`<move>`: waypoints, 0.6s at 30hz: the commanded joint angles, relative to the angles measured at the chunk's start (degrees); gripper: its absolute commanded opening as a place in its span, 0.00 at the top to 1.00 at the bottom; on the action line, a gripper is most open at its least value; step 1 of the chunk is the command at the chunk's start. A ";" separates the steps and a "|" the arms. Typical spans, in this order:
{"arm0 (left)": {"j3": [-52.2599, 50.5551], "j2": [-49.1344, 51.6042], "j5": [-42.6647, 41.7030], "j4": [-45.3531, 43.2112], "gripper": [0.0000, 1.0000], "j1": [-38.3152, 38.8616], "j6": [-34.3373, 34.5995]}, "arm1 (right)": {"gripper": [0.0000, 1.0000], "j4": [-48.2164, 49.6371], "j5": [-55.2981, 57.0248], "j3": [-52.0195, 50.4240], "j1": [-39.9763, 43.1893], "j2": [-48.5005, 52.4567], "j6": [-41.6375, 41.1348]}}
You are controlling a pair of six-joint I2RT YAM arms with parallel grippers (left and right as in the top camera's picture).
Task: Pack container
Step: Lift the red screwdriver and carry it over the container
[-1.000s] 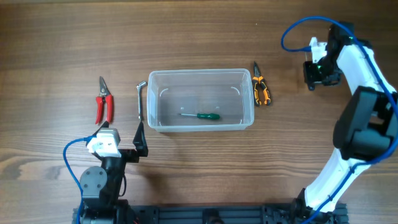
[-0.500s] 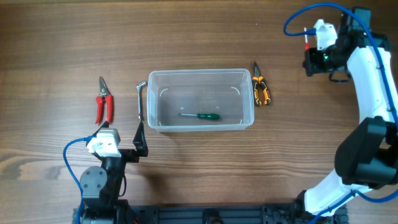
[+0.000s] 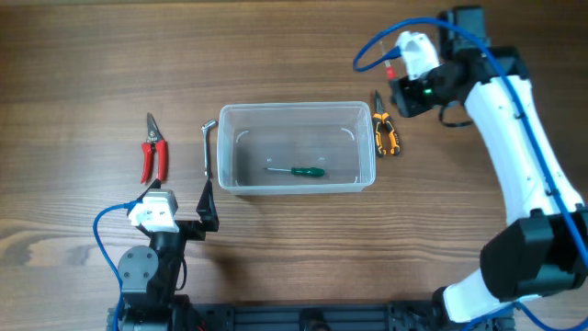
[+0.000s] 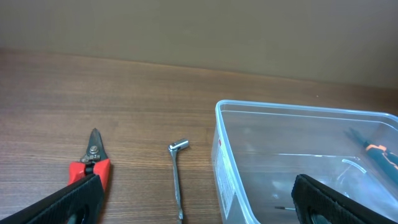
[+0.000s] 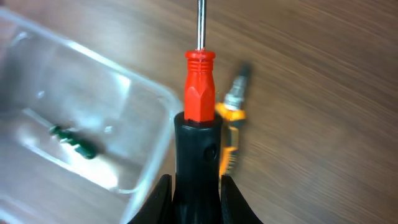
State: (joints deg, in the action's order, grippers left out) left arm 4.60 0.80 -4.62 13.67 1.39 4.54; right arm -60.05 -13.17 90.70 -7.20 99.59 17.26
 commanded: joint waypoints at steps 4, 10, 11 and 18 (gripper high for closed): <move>-0.42 -0.42 -0.90 -0.20 0.00 -0.44 -1.14 | 0.96 -2.58 -1.36 1.33 -9.68 -2.12 0.04; -0.42 -0.42 -0.90 -0.20 0.00 -0.44 -1.14 | 0.96 -3.72 -1.31 1.33 -17.94 -2.10 -1.88; -0.42 -0.42 -0.90 -0.20 0.00 -0.44 -1.14 | 0.96 -3.72 -1.29 1.31 -18.91 -2.10 -2.25; -0.42 -0.42 -0.90 -0.20 0.00 -0.44 -1.14 | 0.96 -3.34 -0.20 -0.52 -24.26 -2.10 5.27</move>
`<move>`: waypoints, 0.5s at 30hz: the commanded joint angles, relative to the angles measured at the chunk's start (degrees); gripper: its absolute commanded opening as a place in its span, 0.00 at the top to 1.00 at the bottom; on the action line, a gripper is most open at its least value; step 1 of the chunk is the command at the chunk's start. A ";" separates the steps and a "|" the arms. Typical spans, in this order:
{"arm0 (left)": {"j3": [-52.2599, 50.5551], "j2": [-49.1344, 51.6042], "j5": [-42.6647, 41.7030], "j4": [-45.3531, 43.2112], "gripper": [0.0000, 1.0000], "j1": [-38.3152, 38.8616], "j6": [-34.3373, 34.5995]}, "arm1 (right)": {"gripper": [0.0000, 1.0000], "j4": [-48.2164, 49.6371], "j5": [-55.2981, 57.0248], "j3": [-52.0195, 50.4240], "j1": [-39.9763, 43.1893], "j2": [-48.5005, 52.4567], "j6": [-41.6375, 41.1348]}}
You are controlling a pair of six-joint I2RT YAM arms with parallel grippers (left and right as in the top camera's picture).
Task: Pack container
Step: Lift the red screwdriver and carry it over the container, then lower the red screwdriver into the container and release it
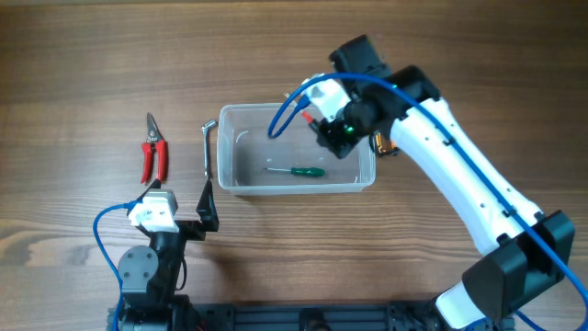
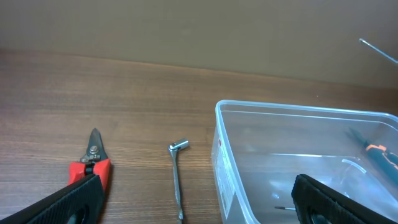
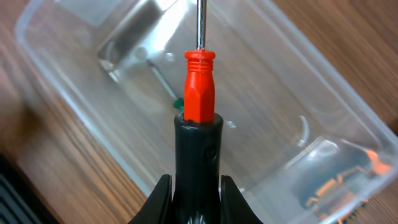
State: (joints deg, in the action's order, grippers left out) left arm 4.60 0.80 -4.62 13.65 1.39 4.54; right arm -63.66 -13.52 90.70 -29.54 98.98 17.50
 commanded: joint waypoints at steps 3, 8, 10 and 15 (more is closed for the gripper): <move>-0.42 -0.42 -0.90 -0.17 0.00 -0.44 -1.14 | 0.96 1.68 3.50 -2.14 -2.45 -1.46 8.33; -0.42 -0.42 -0.90 -0.17 0.00 -0.44 -1.14 | 0.96 7.76 7.58 -6.38 -2.43 -1.42 15.08; -0.42 -0.42 -0.90 -0.17 0.00 -0.44 -1.14 | 0.96 11.28 7.78 -9.44 -2.43 -1.33 18.43; -0.42 -0.42 -0.90 -0.17 0.00 -0.44 -1.14 | 0.96 19.45 7.78 -16.79 -2.43 -0.70 26.47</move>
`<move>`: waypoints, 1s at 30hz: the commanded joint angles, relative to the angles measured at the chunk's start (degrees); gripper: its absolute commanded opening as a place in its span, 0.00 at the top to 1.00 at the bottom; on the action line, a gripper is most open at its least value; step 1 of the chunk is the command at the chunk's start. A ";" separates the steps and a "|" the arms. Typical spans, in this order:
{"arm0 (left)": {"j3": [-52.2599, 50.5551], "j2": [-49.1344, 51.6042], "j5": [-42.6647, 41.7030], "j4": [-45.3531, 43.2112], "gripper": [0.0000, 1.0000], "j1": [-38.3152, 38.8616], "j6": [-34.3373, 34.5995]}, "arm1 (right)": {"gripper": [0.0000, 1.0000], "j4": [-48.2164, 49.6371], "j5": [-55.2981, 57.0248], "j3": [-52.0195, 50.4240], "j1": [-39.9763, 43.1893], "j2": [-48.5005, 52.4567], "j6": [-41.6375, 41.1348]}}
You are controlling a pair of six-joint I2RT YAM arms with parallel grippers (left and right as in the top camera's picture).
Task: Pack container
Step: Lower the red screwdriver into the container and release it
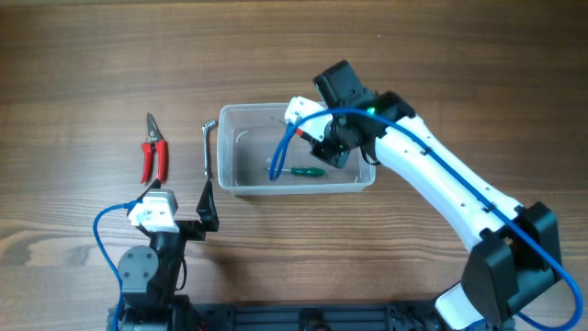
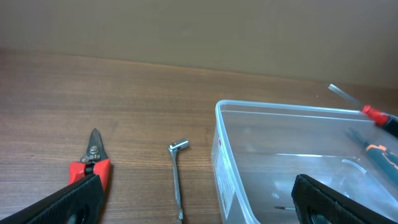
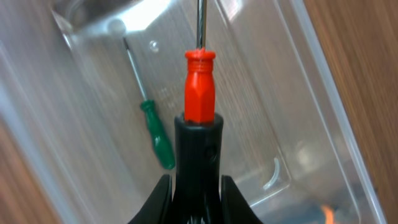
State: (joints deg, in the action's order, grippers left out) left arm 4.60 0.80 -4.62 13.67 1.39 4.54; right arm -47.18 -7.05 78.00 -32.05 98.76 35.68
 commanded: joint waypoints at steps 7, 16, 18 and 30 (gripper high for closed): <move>-0.42 -0.42 -0.90 -0.20 0.00 -0.44 -1.14 | 0.96 8.22 1.31 -8.33 0.09 2.05 14.01; -0.42 -0.42 -0.90 -0.20 0.00 -0.44 -1.14 | 0.96 11.69 2.05 -8.33 0.20 10.29 15.10; -0.42 -0.42 -0.90 -0.20 0.00 -0.44 -1.14 | 0.96 12.26 2.73 -8.33 0.17 11.69 15.08; -0.42 -0.42 -0.90 -0.20 0.00 -0.44 -1.14 | 0.18 17.18 4.52 -8.26 0.17 12.41 8.37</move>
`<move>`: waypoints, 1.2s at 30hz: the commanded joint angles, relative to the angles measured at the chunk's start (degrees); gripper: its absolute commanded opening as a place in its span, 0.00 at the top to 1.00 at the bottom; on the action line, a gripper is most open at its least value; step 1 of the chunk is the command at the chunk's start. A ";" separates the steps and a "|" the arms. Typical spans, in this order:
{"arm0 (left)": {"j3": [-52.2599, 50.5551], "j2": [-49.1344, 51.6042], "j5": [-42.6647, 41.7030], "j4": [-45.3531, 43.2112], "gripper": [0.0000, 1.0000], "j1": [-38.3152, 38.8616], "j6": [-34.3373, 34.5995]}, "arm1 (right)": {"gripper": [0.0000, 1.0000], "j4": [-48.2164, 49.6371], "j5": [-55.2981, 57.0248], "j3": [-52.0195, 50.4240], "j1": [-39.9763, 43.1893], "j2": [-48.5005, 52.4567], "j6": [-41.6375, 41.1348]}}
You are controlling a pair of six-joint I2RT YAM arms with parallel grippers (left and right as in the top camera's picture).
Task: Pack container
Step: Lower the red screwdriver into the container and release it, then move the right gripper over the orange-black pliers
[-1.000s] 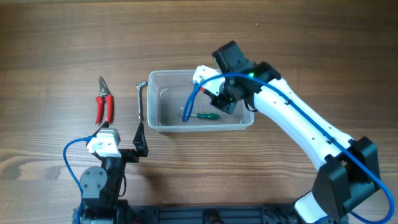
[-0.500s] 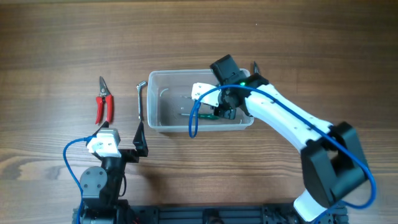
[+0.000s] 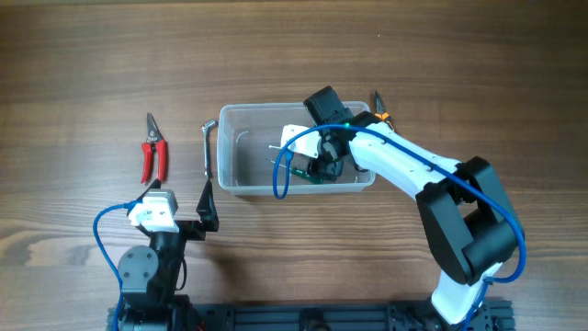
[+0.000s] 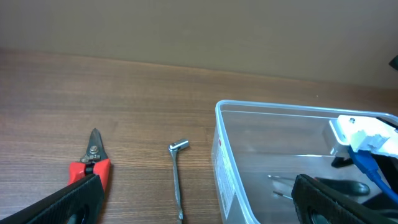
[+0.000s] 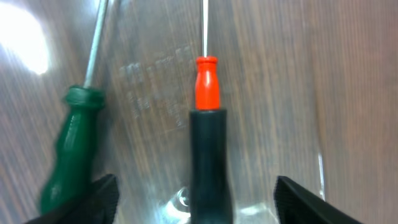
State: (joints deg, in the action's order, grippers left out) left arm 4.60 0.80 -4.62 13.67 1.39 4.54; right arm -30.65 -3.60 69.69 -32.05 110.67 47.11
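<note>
The clear plastic container (image 3: 239,138) stands mid-table. My right gripper (image 5: 196,190) is down inside it, jaws spread wide. Between the spread fingers a screwdriver with a black and red handle (image 5: 207,124) lies on the container floor, next to a green-handled screwdriver (image 5: 73,149). In the overhead view the right gripper (image 3: 317,165) covers both. My left gripper (image 4: 196,196) is open and holds nothing, low near the table's front left of the container (image 4: 273,124).
Red-handled pruners (image 3: 152,156) and a metal socket wrench (image 3: 208,147) lie left of the container; both also show as pruners (image 4: 89,167) and wrench (image 4: 177,177). Orange pliers (image 3: 378,112) lie by the container's right end, mostly under my right arm.
My right gripper, shut on the red and black screwdriver above the container floor, is now lower and open. The screwdriver lies on the floor beside the green one. The left arm is unmoved.
My right gripper held the red and black screwdriver over the table beside the orange pliers. Then it was over the container, then inside it above the green screwdriver. Now it is open and the screwdriver rests in the container.
</note>
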 commanded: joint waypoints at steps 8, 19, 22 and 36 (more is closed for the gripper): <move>-0.42 -0.42 -0.90 -0.20 0.00 -0.44 -1.14 | 0.15 -0.90 1.07 5.16 0.17 -2.51 -8.59; -0.42 -0.42 -0.90 -0.20 0.00 -0.44 -1.14 | 0.27 -2.89 13.64 13.60 0.79 -18.29 -14.86; -0.42 -0.42 -0.90 -0.20 0.00 -0.44 -1.14 | 0.27 -3.50 18.82 13.73 2.29 -21.33 -19.78; -0.42 -0.42 -0.90 -0.20 0.00 -0.44 -1.14 | 0.49 -17.35 7.50 13.66 23.43 -19.41 -40.19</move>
State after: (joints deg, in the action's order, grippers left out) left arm 4.60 0.80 -4.62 13.67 1.39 4.54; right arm -47.83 9.45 83.07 -12.01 89.06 13.02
